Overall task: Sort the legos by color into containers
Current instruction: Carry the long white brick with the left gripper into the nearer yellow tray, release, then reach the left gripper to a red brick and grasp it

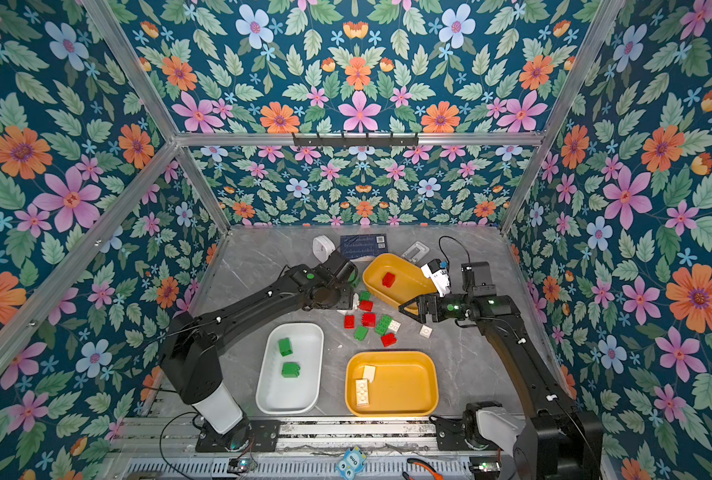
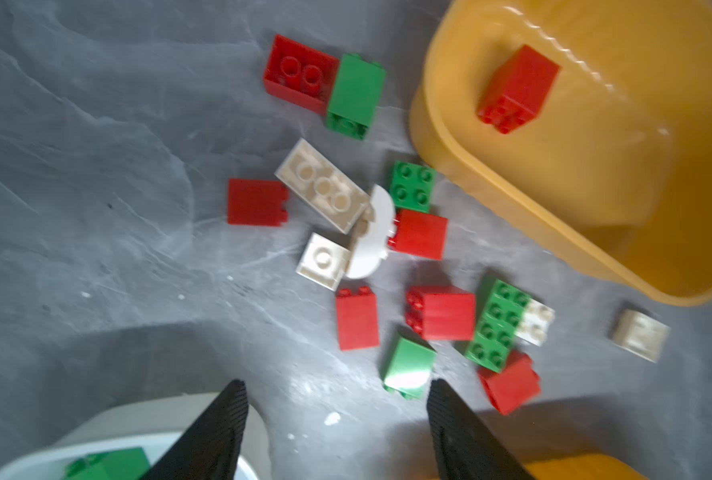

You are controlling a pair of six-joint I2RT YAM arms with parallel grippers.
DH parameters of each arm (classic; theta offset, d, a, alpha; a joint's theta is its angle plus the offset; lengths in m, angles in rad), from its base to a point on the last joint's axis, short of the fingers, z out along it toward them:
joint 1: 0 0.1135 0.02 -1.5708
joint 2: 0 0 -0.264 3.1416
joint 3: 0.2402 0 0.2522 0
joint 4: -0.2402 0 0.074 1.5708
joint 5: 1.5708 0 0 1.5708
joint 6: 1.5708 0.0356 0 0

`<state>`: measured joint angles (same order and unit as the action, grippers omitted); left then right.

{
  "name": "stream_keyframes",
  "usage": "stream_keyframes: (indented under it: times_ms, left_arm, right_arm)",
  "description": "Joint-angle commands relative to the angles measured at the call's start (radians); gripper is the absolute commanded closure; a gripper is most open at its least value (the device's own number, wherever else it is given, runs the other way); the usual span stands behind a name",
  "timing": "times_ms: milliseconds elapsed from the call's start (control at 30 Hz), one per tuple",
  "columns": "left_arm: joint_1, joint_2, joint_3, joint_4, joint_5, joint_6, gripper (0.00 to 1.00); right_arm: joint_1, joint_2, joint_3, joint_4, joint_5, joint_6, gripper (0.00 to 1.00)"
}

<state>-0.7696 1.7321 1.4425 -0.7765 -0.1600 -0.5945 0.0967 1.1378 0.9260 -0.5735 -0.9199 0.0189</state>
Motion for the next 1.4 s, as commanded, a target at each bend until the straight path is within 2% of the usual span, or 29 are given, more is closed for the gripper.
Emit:
stream_keyframes:
  times_ms: [0,67,167,367,467,567,667,867,1233,1367]
  left_arm:
    - [0.037,0.037,0.038,-0.028,-0.079,0.137,0.29]
    - [0.059,0.063,0.066,-0.013,-0.068,0.122,0.28]
    - [0.083,0.096,0.099,-0.009,-0.068,-0.005,0.29]
    - [0.121,0.116,0.098,-0.037,-0.122,-0.514,0.30]
    - [0.123,0.130,0.119,-0.061,-0.129,-0.726,0.30]
    - [0.126,0.156,0.130,-0.061,-0.095,-0.888,0.30]
    - [0.128,0.207,0.179,-0.121,-0.077,-0.991,0.31]
    - [0.148,0.277,0.189,-0.116,-0.047,-1.088,0.32]
    - [0.181,0.398,0.227,-0.089,0.005,-1.101,0.32]
    - [0.185,0.437,0.271,-0.107,0.005,-1.091,0.35]
  right_arm:
    - [0.000,0.007,0.004,0.020,-0.003,-0.001,0.01]
    - [0.001,0.013,0.004,0.022,-0.004,-0.001,0.01]
    - [0.001,0.023,0.010,0.022,-0.006,-0.004,0.01]
    - [0.001,0.043,0.017,0.029,-0.010,-0.004,0.01]
    - [0.001,0.051,0.017,0.034,-0.016,-0.004,0.01]
    - [0.000,0.054,0.012,0.041,-0.020,-0.002,0.01]
    - [0.001,0.055,0.008,0.040,-0.026,-0.002,0.01]
    - [0.000,0.036,-0.010,0.045,-0.038,0.005,0.01]
    - [0.000,0.025,-0.043,0.044,-0.037,0.002,0.01]
    - [0.001,0.033,-0.038,0.041,-0.034,-0.002,0.01]
